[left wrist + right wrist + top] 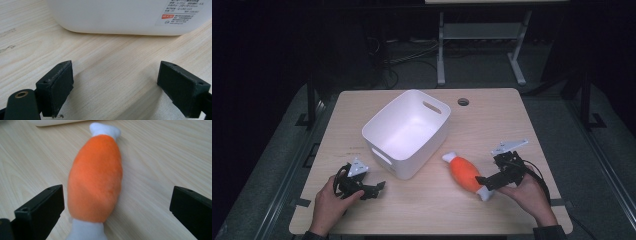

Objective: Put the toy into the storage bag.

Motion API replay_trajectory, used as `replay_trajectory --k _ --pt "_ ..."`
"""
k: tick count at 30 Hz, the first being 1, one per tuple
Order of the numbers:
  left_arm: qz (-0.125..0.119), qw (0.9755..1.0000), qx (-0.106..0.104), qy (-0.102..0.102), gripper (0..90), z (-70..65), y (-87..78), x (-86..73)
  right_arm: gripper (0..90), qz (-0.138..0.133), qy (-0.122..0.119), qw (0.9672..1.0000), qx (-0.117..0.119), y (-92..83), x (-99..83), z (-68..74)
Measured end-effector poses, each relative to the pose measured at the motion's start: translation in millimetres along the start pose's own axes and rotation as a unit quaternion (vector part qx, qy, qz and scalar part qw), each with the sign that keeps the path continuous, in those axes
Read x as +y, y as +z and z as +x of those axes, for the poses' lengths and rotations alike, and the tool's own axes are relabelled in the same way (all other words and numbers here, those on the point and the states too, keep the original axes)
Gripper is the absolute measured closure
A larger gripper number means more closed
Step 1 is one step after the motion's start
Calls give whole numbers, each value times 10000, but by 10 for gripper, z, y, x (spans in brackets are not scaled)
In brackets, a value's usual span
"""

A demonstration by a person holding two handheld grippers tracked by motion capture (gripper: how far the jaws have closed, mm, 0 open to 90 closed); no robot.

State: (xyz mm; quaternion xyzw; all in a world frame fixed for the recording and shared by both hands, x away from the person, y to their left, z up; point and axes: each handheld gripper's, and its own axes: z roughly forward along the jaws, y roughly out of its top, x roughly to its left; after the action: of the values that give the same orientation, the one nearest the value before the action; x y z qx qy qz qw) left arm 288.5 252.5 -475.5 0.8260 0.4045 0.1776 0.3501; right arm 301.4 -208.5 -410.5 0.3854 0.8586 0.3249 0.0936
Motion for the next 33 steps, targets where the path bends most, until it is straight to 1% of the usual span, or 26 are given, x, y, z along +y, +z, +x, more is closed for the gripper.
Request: replay_trajectory --k 5,6,9,17,19,22,23,24,28,29,30,33 --pt "-7 10000 1 -8 126 -1 1 0 0 -23 -63 10000 -11 34 79 44" --pt "-21 10000 4 -23 126 -3 3 0 0 -38 -64 10000 17 43 99 52" --pt "-21 10000 4 -23 126 -3 3 -1 0 -33 -85 10000 31 104 182 93" --pt "-8 10000 5 -9 126 -1 2 0 0 136 -161 9998 1 298 262 173" --pt "2 10000 3 3 126 0 0 0 0 157 -138 9998 -17 339 278 191" --pt "-3 10000 4 -2 126 0 1 0 0 185 -127 9997 -28 411 296 209" --pt "1 10000 3 1 126 0 1 0 0 185 -127 9997 -28 411 296 209" --pt "-1 10000 3 -1 126 0 1 0 0 214 -136 9997 -59 465 302 216" --pt "0 10000 2 -1 126 0 1 0 0 249 -111 9996 -63 555 286 224" --pt "0 10000 2 -1 126 0 1 0 0 249 -111 9996 -63 555 286 224" --pt "-3 10000 2 -4 126 -1 1 0 0 280 -70 9996 -50 584 277 231" --pt "0 10000 2 0 126 0 0 0 0 409 -117 9991 -89 681 239 243"
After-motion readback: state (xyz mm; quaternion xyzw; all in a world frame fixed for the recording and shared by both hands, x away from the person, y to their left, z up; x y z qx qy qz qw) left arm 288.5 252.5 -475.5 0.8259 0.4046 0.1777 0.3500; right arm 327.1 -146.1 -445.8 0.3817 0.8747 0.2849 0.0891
